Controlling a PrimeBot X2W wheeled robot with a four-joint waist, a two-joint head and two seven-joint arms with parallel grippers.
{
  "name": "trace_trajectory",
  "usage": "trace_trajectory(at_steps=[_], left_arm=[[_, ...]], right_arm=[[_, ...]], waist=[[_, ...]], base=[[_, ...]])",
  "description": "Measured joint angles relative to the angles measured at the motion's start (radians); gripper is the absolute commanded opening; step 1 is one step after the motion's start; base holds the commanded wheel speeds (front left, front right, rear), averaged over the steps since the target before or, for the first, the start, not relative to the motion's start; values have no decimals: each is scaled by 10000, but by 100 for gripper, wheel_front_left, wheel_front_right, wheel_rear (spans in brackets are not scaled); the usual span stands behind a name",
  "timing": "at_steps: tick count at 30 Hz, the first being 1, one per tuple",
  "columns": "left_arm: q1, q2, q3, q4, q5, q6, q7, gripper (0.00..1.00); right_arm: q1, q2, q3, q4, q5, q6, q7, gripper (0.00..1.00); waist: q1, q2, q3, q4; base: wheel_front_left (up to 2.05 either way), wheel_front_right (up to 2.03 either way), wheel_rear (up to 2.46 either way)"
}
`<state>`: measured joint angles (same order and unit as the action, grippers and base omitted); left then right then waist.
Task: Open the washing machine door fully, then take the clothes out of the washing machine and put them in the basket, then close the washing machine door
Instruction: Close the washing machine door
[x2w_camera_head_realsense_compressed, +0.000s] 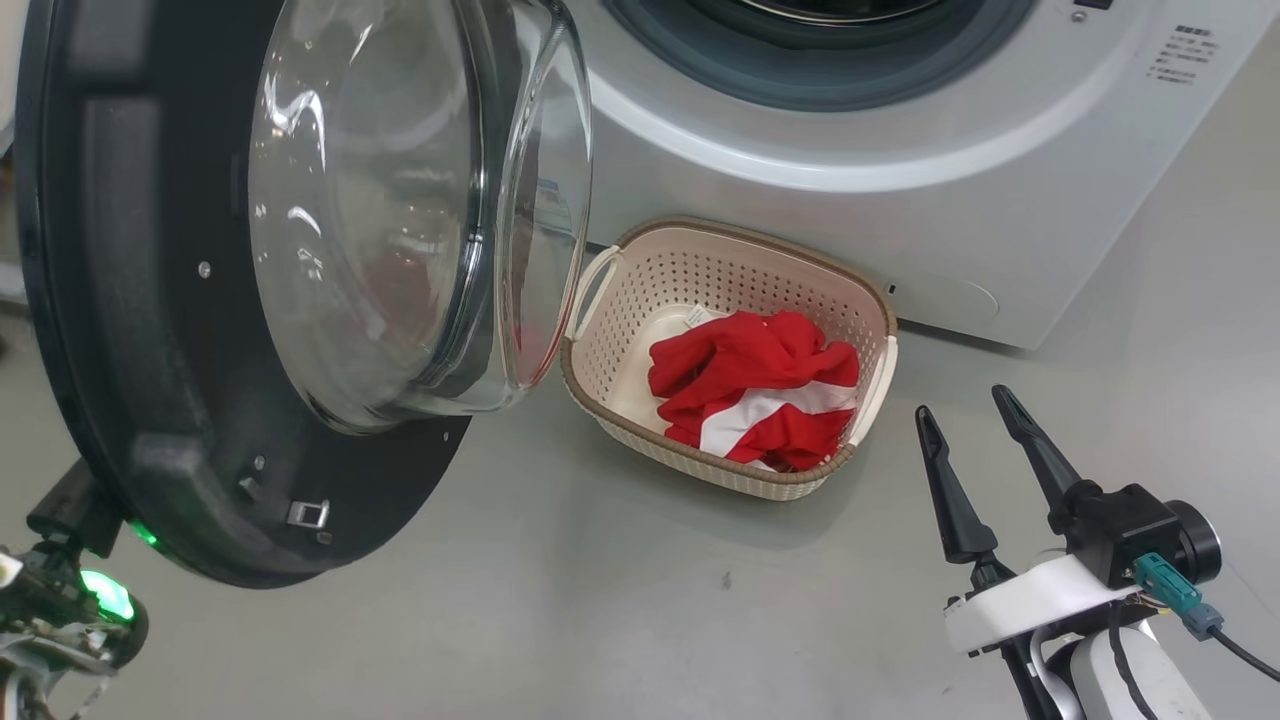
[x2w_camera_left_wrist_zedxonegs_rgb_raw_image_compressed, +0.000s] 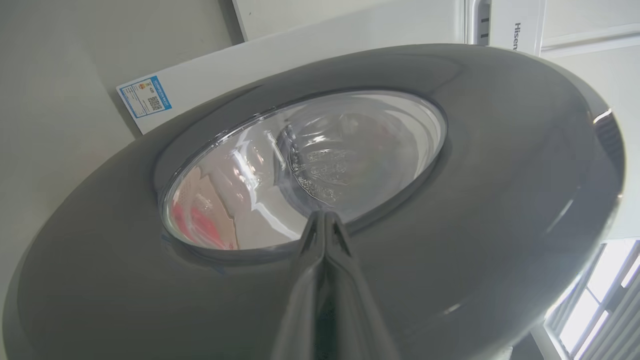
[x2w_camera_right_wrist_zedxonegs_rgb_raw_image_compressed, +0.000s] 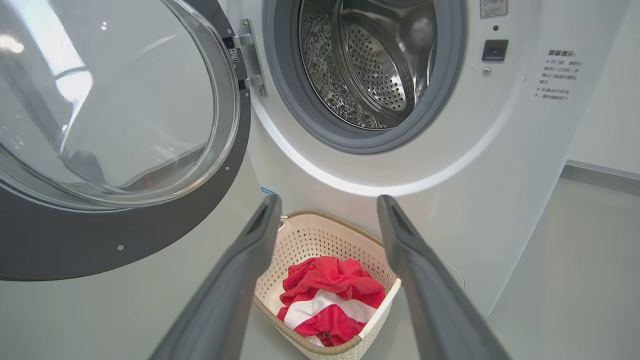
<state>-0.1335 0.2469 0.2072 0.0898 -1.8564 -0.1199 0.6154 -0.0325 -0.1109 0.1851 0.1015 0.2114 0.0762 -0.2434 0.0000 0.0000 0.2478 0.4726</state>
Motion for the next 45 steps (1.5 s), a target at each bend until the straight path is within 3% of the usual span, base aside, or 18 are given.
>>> trace_trajectory(at_steps=[21,45], left_arm=[[1077,-742,-313,-1979,140,0,832,0],[1191,-963,-871,-2378,807,0,1241,0]], right_arm=[[-281,205,107,81,100,-12,-42,100],[-626,403,311,169,-58,-88,-90,100]], waist=[[0,0,61,-1397],[0,0,-21,-3759]], base=[[0,0,0],[0,0,0]])
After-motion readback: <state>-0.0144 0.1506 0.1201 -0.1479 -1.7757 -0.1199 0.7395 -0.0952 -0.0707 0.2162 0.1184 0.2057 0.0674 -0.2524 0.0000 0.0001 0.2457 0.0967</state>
